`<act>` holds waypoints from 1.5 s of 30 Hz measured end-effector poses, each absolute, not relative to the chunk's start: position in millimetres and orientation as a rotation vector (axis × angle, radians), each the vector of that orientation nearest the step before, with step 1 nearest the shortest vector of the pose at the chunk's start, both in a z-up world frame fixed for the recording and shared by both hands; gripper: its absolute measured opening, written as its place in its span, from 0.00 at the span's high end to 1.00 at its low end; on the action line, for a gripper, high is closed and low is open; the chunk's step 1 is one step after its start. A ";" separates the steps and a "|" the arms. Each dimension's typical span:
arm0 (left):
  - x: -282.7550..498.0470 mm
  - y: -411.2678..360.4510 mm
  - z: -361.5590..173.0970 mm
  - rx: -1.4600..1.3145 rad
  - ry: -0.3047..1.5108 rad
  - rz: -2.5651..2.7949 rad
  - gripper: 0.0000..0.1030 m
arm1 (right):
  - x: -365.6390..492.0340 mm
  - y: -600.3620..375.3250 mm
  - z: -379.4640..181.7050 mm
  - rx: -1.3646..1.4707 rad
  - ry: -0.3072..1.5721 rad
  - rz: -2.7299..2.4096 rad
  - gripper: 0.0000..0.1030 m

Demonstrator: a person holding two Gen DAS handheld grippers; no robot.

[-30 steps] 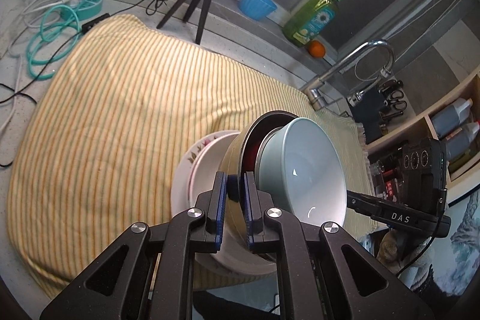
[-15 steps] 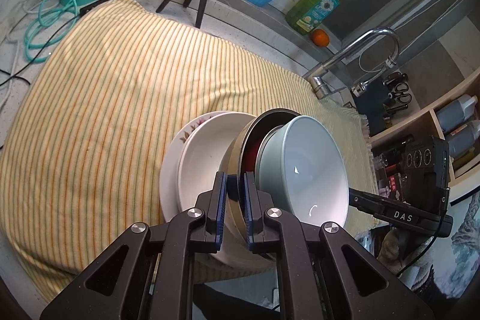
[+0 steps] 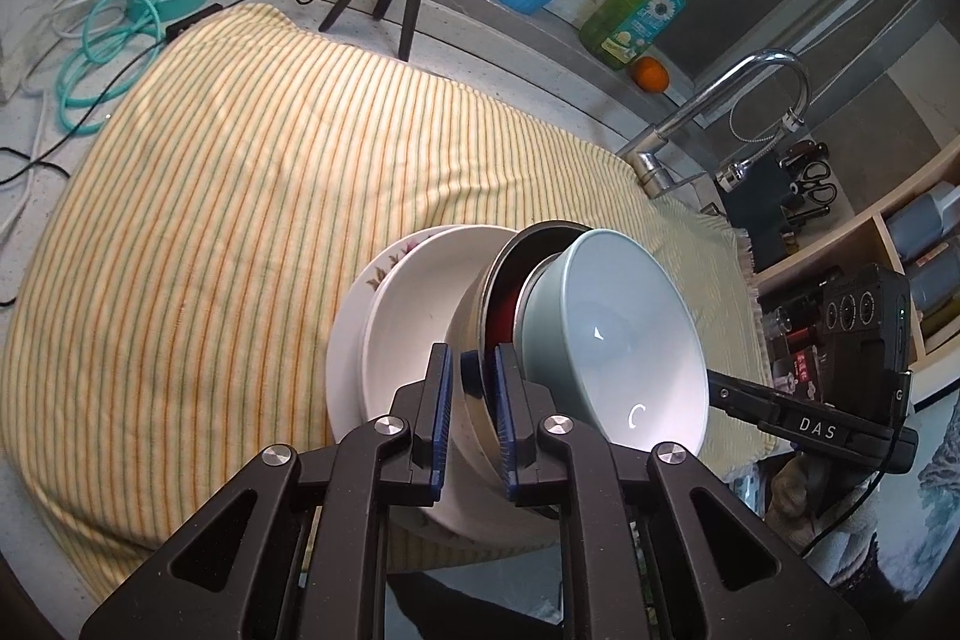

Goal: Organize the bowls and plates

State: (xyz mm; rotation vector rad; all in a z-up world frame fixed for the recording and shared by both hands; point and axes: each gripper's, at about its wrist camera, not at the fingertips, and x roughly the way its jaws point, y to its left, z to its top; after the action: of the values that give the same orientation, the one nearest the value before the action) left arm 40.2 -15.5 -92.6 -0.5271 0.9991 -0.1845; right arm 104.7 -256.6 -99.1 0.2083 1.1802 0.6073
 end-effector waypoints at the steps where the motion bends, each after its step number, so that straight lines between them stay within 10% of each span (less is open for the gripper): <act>1: 39.5 -14.6 -92.1 -0.529 0.997 -0.182 0.85 | 103.6 -256.5 -97.8 0.200 1.173 0.603 0.85; 8: 34.2 -9.1 -86.6 -0.518 0.976 -0.161 0.76 | 97.0 -266.6 -87.2 0.200 1.124 0.586 0.61; 27: 0.3 -32.4 -43.5 -0.346 0.874 -0.032 0.32 | 53.9 -287.3 -41.9 0.088 0.964 0.576 0.51; 31: -8.0 -42.8 -33.7 -0.319 0.852 -0.019 0.31 | 43.9 -293.2 -34.3 0.064 0.912 0.576 0.27; 45: -33.9 -74.8 -32.2 -0.292 0.839 0.091 0.31 | 32.0 -308.2 -32.0 0.019 0.878 0.613 0.25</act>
State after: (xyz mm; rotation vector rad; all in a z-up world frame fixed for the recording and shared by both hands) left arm -33.9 -74.8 -32.2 -0.2923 0.8389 0.0909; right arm 32.0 -308.2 -32.0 0.0193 0.8782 0.6134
